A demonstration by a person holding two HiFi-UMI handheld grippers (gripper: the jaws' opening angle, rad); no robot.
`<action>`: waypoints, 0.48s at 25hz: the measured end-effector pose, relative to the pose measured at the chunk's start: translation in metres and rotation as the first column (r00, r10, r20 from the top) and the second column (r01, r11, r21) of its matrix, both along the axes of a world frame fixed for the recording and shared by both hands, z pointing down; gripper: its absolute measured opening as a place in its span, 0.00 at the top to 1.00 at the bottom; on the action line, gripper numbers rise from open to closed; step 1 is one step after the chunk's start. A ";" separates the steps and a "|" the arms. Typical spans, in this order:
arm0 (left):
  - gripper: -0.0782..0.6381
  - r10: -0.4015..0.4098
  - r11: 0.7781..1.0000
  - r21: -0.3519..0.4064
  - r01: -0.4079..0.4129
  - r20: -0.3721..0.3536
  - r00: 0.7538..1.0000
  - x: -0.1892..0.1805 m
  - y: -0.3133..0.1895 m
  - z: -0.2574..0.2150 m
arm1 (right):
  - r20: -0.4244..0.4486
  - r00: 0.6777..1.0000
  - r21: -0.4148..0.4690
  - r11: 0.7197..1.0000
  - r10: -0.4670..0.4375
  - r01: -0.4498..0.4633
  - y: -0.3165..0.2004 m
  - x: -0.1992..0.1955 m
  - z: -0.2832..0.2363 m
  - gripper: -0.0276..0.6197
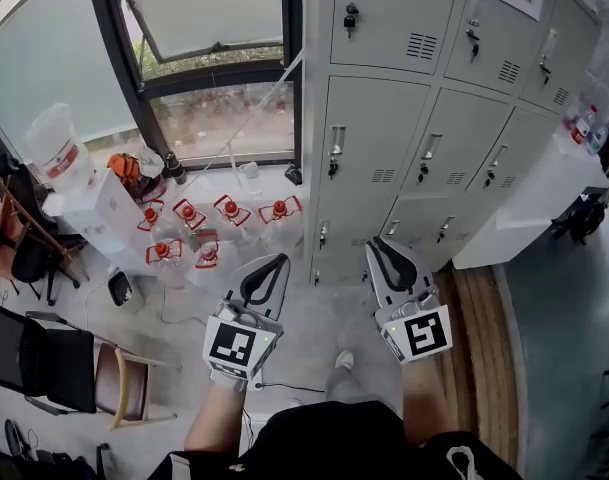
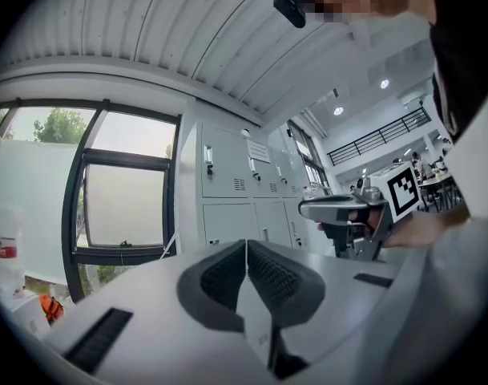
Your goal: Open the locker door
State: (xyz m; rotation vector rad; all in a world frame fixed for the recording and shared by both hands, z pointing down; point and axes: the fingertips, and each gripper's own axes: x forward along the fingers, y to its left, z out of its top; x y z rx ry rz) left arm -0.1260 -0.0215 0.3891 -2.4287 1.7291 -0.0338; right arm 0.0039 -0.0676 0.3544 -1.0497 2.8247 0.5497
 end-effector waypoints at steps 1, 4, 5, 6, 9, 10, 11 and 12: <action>0.86 -0.006 1.000 -0.002 0.006 0.008 1.000 -0.001 -0.008 0.001 | 0.002 1.000 0.006 1.000 -0.004 0.004 -0.009 -0.001 -0.001 0.88; 0.86 -0.038 0.999 -0.002 0.038 0.027 0.999 -0.002 -0.038 0.001 | 0.002 1.000 0.033 0.999 -0.006 0.006 -0.043 0.001 -0.005 0.88; 0.86 -0.051 0.999 0.001 0.051 0.030 0.998 -0.002 -0.049 -0.001 | 0.000 1.000 0.046 0.999 -0.003 0.003 -0.056 0.004 -0.007 0.88; 0.86 -0.063 0.998 0.005 0.063 0.034 0.997 -0.001 -0.060 -0.004 | 0.001 1.000 0.055 0.998 -0.003 0.003 -0.069 0.006 -0.009 0.88; 0.86 -0.103 0.995 0.023 0.102 0.051 0.993 0.000 -0.093 -0.014 | 0.014 0.999 0.070 0.997 -0.032 0.031 -0.106 0.008 -0.024 0.88; 0.86 -0.118 0.993 0.028 0.116 0.053 0.992 0.001 -0.104 -0.017 | 0.014 0.999 0.082 0.996 -0.043 0.042 -0.118 0.007 -0.031 0.88; 0.86 -0.131 0.991 0.031 0.129 0.053 0.990 0.002 -0.114 -0.020 | 0.007 0.999 0.100 0.994 -0.051 0.050 -0.129 0.006 -0.038 0.88; 0.86 -0.141 0.990 0.034 0.140 0.052 0.989 0.003 -0.123 -0.023 | -0.009 0.998 0.121 0.991 -0.056 0.056 -0.140 0.005 -0.046 0.88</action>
